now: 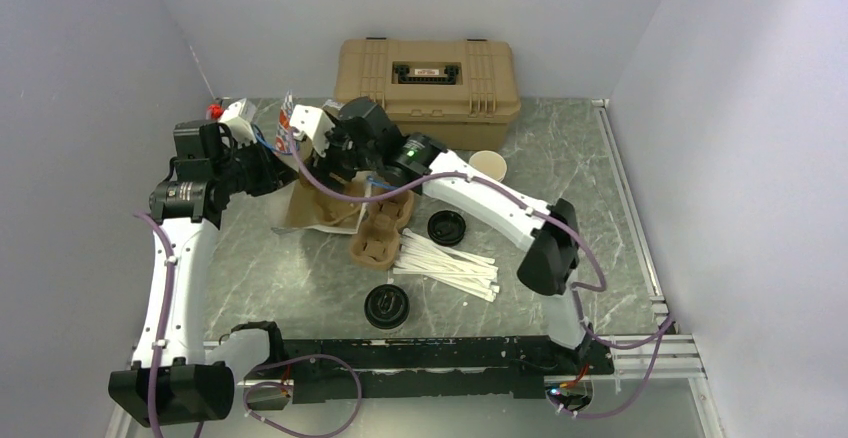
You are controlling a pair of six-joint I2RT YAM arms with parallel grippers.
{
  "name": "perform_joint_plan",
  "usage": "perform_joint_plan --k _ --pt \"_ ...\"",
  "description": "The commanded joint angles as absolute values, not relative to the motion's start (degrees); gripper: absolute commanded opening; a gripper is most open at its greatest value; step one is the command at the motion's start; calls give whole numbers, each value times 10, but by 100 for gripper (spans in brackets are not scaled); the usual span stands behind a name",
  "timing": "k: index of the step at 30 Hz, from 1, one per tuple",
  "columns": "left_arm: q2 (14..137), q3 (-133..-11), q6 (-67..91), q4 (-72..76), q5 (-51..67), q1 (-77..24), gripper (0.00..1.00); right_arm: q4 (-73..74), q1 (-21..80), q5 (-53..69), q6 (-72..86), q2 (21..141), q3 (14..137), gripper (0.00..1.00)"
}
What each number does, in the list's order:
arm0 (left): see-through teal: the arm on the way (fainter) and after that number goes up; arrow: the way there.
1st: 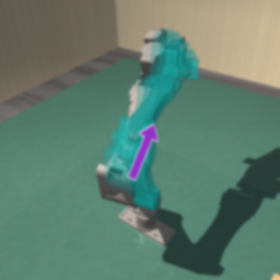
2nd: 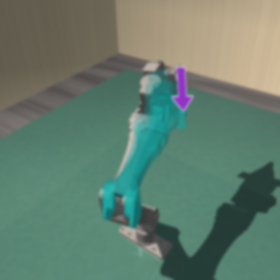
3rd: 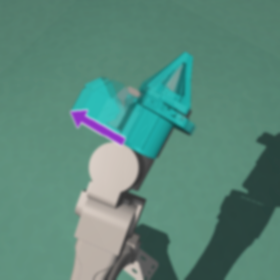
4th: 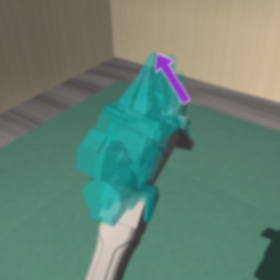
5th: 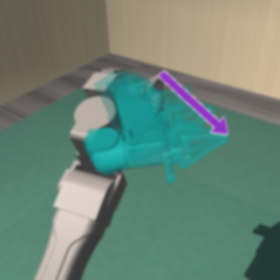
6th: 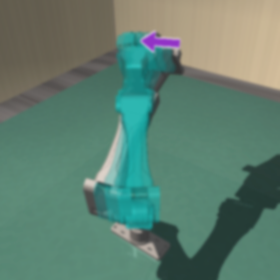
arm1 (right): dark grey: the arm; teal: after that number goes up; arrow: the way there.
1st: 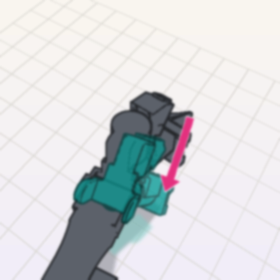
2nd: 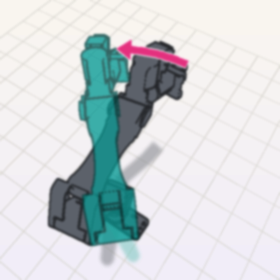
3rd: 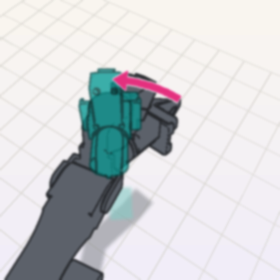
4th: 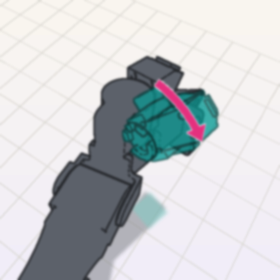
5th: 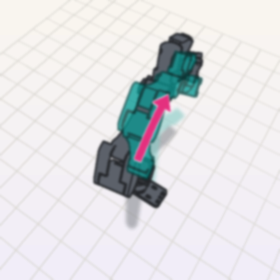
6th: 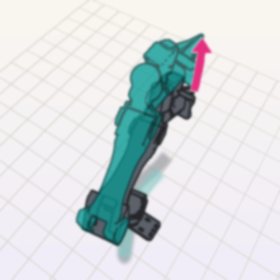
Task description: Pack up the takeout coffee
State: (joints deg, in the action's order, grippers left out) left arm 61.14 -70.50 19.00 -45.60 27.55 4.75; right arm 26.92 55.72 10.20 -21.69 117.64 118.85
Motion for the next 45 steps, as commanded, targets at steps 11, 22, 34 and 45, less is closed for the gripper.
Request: perform_joint_plan --k 11,22,34,45 --pt "574 -658 165 -434 249 50 0 97 557 211 -135 892 990 76" --pt "569 -660 155 -413 222 50 0 -63 557 202 -84 650 754 77" --pt "670 -906 165 -580 133 51 0 -29 557 156 -73 581 680 76" --pt "677 -1004 171 -711 101 51 0 -24 557 174 -45 555 630 76"
